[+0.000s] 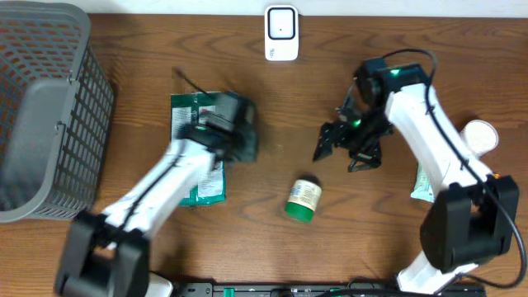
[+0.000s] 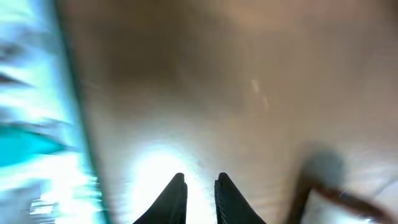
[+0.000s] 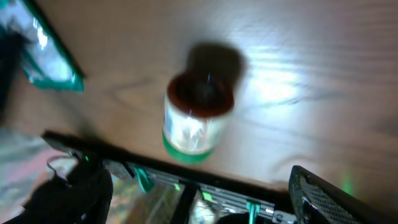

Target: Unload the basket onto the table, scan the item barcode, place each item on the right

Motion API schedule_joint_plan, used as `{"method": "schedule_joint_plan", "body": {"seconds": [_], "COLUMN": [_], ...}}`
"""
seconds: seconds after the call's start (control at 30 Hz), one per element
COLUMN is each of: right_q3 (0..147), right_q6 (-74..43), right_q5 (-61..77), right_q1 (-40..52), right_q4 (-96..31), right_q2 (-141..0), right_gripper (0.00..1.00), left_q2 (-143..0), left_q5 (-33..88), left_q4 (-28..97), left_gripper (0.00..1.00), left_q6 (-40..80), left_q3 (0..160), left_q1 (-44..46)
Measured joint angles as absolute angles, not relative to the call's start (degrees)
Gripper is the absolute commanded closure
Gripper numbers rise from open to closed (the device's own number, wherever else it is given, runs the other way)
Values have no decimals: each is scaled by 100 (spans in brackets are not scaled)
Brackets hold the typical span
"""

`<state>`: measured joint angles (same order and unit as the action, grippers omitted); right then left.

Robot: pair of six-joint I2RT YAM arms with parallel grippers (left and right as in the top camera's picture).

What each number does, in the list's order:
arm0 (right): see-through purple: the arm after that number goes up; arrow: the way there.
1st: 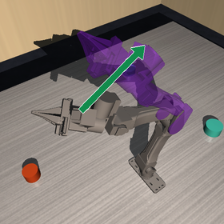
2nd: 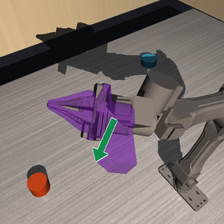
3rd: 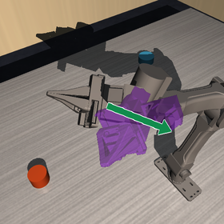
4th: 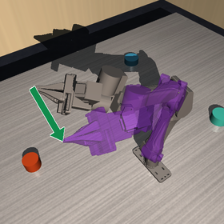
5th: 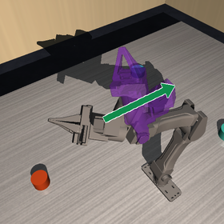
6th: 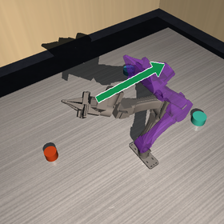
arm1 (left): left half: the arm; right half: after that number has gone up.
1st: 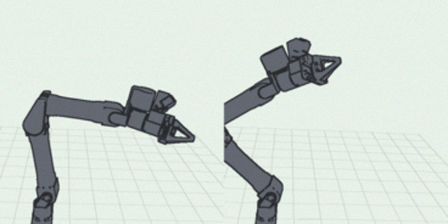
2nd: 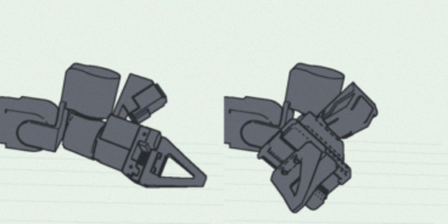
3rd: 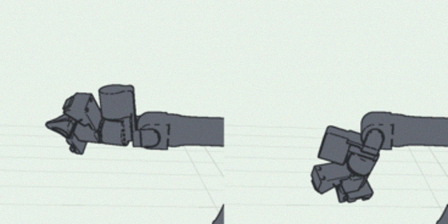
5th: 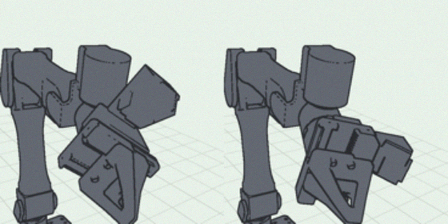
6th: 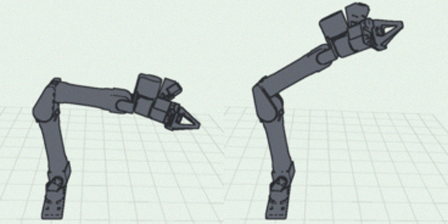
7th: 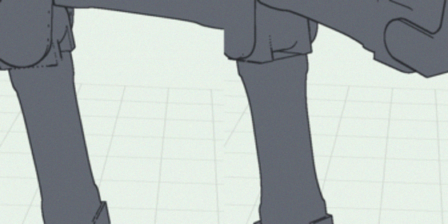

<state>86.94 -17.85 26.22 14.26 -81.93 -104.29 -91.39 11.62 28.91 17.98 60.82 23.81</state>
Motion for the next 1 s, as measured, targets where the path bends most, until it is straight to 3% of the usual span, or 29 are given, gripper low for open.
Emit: {"method": "schedule_joint_plan", "body": {"seconds": [0.07, 0.2, 0.4, 0.53, 0.83, 1.0], "right_q3": [8694, 8694, 8680, 8495, 7588, 7022], "right_q6": [-2003, -2770, -4375, -5524, -7450, -7367], "right_q5": [2543, 2060, 1194, 738, 207, 301], "right_q1": [1732, 2399, 3489, 4042, 4508, 4508], "right_q4": [-8195, -8206, -8178, -8165, -7894, -6777], "right_q2": [-10213, -9782, -9596, -9596, -9596, -9596], "right_gripper": [12, 9, 7, 9, 1, 1], "left_q2": [-8873, -8656, -8698, -8698, -8698, -8700], "left_q5": [1162, 1160, 1160, 1166, 1109, 701], "left_q4": [2886, 2877, 2976, 2978, 3109, 3107], "left_gripper": [71, 69, 49, 42, 40, 40], "left_q6": [1778, 1798, 1767, 1787, 1793, 1796], "left_q3": [6136, 6198, 6198, 6184, 6130, 6119], "left_q1": [2008, 1446, 1087, 1083, 1083, 1083]}}
